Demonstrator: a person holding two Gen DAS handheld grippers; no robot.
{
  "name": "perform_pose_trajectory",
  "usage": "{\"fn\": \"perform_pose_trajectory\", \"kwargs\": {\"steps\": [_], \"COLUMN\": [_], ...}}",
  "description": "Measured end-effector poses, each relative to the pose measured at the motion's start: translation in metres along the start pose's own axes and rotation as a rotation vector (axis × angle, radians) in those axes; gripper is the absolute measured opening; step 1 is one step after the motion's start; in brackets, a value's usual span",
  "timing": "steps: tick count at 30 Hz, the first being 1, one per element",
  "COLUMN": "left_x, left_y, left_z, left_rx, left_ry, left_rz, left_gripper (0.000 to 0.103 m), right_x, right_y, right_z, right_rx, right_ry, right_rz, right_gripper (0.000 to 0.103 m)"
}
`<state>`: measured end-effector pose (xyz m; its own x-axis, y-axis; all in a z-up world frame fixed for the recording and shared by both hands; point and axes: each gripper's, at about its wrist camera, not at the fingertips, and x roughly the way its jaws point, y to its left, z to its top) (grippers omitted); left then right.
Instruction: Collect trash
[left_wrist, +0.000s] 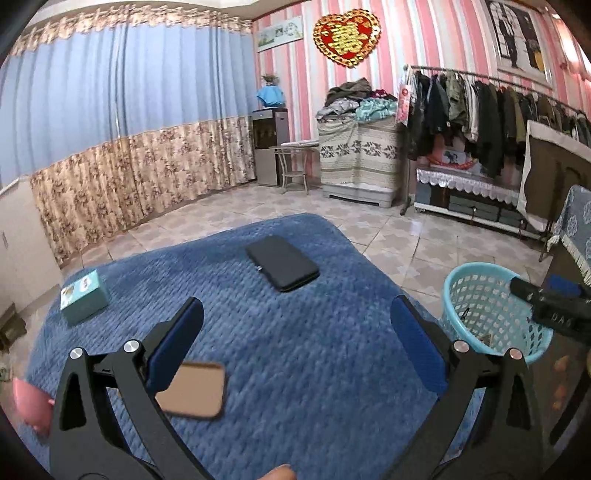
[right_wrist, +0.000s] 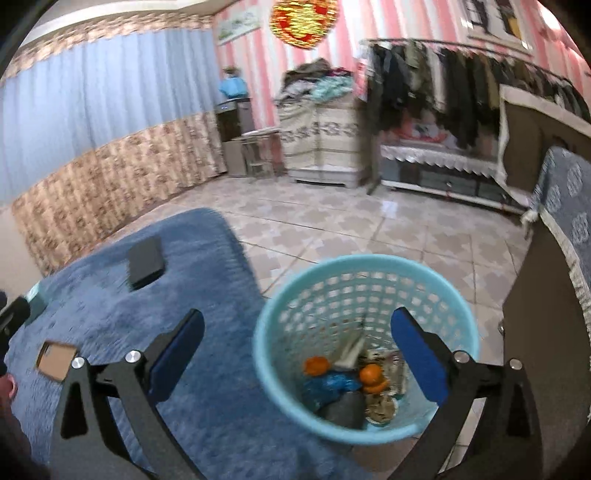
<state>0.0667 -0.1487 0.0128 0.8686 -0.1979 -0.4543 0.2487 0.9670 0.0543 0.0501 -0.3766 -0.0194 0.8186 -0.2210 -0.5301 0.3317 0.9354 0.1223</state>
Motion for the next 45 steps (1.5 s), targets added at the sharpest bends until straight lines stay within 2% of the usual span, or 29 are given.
{"fn": "perform_pose_trajectory", "kwargs": {"steps": [5,12,17,22,31,36,45], "left_x": [-0.015,-0.038,-0.052,-0.064,-0.074,-0.072,-0.069], "left_y": [0.024,0.053,0.078,0.094,0.097,0.09,0.09], "left_z": [-0.018,-0.038,-0.056,-0.069,-0.073,-0.077,-0.077], "left_rx": [-0.026,-0.074,-0.122,-0.143,-0.146,-0.116,-0.135], "left_ry": [0.01,-0.005,0.007,0.001,-0.037,-0.033,-0.029], "left_rz": [0.005,0.076,0.096,0.119,0.113,0.114,0.117], "left_gripper": [0.098,0.098,0.098,0.098,0.098,0.098,0.098], "right_x": [-0.017,-0.043,-0.056,-0.068,-0.078,-0.069,-0.073], "right_y": [0.036,0.068,0.082,0.091,0.107,0.113,0.104], "right_z": [-0.021,-0.048,-0.066,-0.077,-0.085,-0.089,-0.085], "right_rx": [-0.042,-0.095,-0.125,-0.142,-0.195,-0.217,-0.174], "right_ry": [-0.003,-0.018,-0.013,-0.038,-0.081,-0.061,-0.095], "right_rz": [0.085,0.114,0.159,0.164,0.169,0.187,0.168], "right_gripper": [0.099,0.099,0.099,0.099,0.099,0.099,0.099]}}
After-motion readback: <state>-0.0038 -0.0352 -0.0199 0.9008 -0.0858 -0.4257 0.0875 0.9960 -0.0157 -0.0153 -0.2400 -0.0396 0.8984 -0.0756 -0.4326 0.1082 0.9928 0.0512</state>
